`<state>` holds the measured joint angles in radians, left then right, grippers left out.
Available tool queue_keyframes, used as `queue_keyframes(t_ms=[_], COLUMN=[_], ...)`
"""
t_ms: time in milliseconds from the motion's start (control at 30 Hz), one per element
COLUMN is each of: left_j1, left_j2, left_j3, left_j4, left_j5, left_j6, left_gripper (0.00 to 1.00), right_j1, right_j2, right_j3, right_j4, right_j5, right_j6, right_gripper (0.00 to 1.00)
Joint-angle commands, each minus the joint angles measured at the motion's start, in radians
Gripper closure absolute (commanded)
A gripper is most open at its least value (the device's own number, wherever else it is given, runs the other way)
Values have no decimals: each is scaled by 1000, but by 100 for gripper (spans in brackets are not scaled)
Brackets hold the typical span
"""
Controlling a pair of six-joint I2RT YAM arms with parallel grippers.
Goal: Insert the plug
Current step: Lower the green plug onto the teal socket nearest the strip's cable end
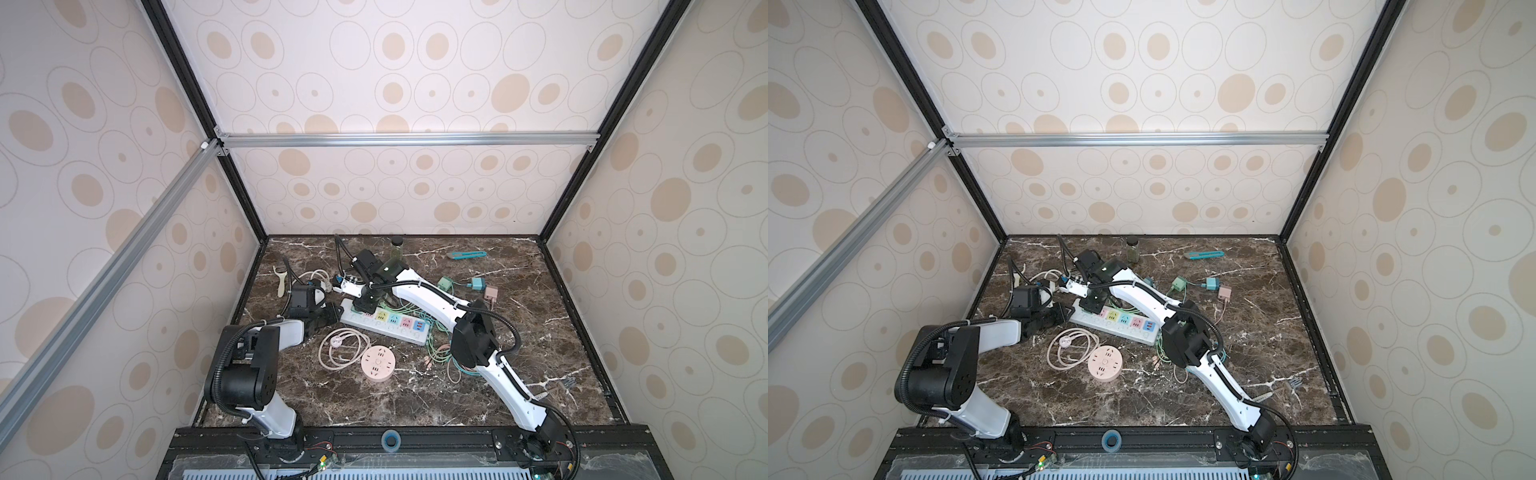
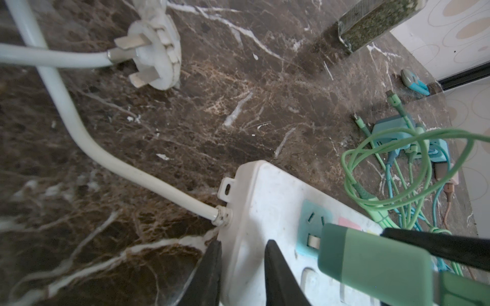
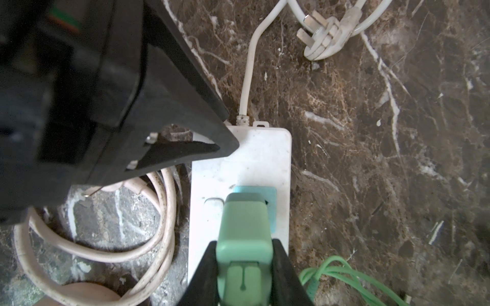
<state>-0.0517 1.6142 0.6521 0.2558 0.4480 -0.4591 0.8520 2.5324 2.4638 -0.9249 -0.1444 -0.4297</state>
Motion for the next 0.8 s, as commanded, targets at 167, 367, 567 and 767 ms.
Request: queue_keyframes(t_ms=[167,367,567,767], left_j1=[-17,-20,-20,-20], left_j2=[1,-4,-4,-7], left_j3=[-27,-38,-52,-61], left_j4=[20,65,83,92], left_j5=[52,61,65,64], left_j6=[10,1,-3,-4], left_gripper=[72,72,72,72], right_j1=[18,18,16,18], right_j2=[72,77,87,110], right_j3=[32,32,41,57], right_j4=[-8,10,29,26], right_j5=[75,85,72,68], right_j6=[-12,7,19,25], right_gripper=[100,99,99,99])
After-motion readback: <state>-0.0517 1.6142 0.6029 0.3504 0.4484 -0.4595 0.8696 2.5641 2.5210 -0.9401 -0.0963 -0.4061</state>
